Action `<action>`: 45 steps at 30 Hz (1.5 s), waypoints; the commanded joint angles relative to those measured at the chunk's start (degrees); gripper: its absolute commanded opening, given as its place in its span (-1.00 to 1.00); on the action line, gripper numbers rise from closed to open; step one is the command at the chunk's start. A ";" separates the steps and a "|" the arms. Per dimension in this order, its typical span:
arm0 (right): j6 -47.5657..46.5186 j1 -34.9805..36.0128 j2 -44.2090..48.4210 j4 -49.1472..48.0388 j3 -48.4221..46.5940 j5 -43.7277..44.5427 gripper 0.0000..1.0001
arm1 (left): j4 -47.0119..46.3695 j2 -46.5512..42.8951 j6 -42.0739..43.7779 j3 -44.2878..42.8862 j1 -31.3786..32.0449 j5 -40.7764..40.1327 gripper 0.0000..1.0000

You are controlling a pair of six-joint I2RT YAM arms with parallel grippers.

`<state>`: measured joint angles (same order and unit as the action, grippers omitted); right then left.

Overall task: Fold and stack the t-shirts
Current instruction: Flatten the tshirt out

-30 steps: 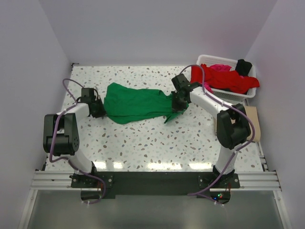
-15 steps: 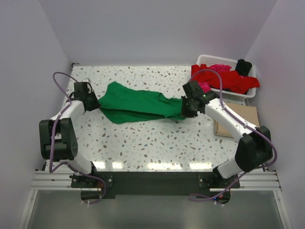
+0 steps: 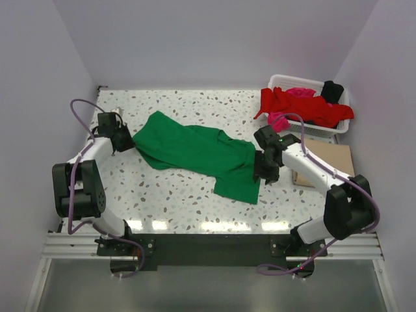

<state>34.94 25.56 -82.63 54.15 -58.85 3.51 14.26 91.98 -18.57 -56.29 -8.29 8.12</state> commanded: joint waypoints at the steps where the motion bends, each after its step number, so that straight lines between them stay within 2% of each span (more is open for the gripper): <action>1: -0.31 -1.48 -2.79 -3.17 -2.59 -1.56 -0.08 | -2.57 0.30 1.52 0.66 -0.41 2.42 -1.00; 5: -1.80 -1.92 -5.78 -4.76 -0.74 -3.94 -0.08 | -2.66 0.30 1.52 0.92 -0.41 2.69 -1.00; 6: -1.98 -2.01 -6.48 -5.37 0.48 -6.99 -0.08 | -2.83 0.13 1.34 1.01 -0.41 2.78 -1.00; 10: -2.51 -1.92 -7.02 -7.21 4.18 -11.41 -0.18 | -2.75 0.04 1.51 0.84 -0.41 2.95 -1.00; 23: -3.47 -1.92 -10.70 -8.71 8.05 -15.37 -0.36 | -1.69 0.30 2.04 -0.13 -0.41 2.95 -1.00; 38: -1.54 -1.92 -6.85 -5.90 10.42 -13.79 -0.32 | -1.25 0.21 2.57 -0.75 -0.41 2.95 -1.00; 45: -1.63 -1.83 -7.98 -9.85 12.27 -16.69 -0.30 | -1.34 0.30 2.75 -0.75 -0.41 3.39 -1.00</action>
<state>32.86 23.62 -90.59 46.50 -47.24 -10.52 14.09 92.03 -17.26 -55.46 -8.29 10.35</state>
